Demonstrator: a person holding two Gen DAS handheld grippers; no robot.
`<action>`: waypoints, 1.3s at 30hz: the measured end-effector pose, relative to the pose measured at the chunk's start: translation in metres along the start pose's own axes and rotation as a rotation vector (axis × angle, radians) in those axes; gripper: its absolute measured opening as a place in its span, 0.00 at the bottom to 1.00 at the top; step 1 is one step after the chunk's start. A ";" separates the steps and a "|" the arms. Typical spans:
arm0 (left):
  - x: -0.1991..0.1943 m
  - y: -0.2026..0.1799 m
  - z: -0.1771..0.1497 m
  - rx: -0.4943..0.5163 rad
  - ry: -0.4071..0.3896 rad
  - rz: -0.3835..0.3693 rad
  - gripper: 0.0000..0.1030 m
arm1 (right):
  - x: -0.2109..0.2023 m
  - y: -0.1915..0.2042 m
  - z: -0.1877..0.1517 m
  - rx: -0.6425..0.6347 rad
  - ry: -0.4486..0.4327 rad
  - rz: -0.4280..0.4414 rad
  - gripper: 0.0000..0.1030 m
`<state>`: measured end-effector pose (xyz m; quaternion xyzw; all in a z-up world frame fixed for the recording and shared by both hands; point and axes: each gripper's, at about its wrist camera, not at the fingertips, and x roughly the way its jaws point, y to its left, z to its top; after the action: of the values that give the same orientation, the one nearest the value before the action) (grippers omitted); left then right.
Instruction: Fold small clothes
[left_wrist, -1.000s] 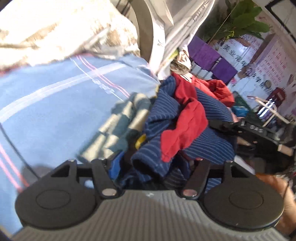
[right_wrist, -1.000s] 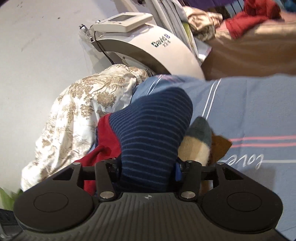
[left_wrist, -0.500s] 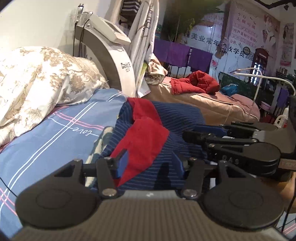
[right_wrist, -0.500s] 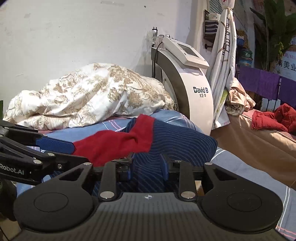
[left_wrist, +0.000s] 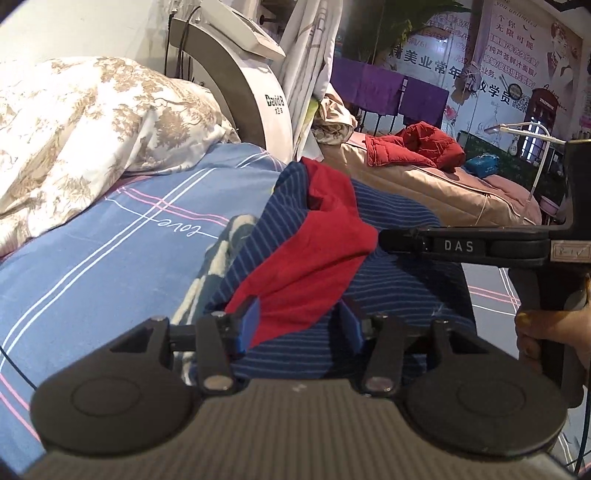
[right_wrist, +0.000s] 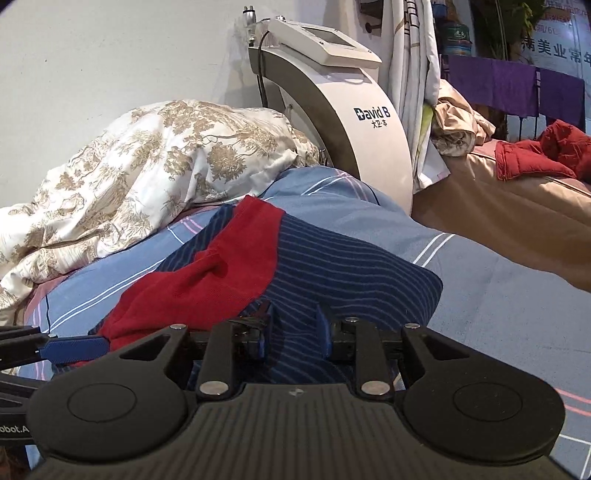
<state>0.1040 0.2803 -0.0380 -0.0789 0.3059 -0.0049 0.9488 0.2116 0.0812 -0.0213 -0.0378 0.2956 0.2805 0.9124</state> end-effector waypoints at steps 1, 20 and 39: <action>0.000 -0.001 0.001 -0.003 0.003 0.000 0.50 | -0.004 0.002 0.002 -0.006 -0.004 0.008 0.52; -0.094 -0.028 0.014 0.038 -0.097 0.120 1.00 | -0.134 0.026 0.003 -0.119 -0.108 -0.045 1.00; -0.142 -0.084 0.007 0.193 -0.017 0.354 1.00 | -0.165 0.060 -0.024 -0.131 -0.009 -0.129 1.00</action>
<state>-0.0048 0.2069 0.0625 0.0673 0.3048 0.1332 0.9406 0.0568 0.0456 0.0570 -0.1151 0.2695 0.2398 0.9255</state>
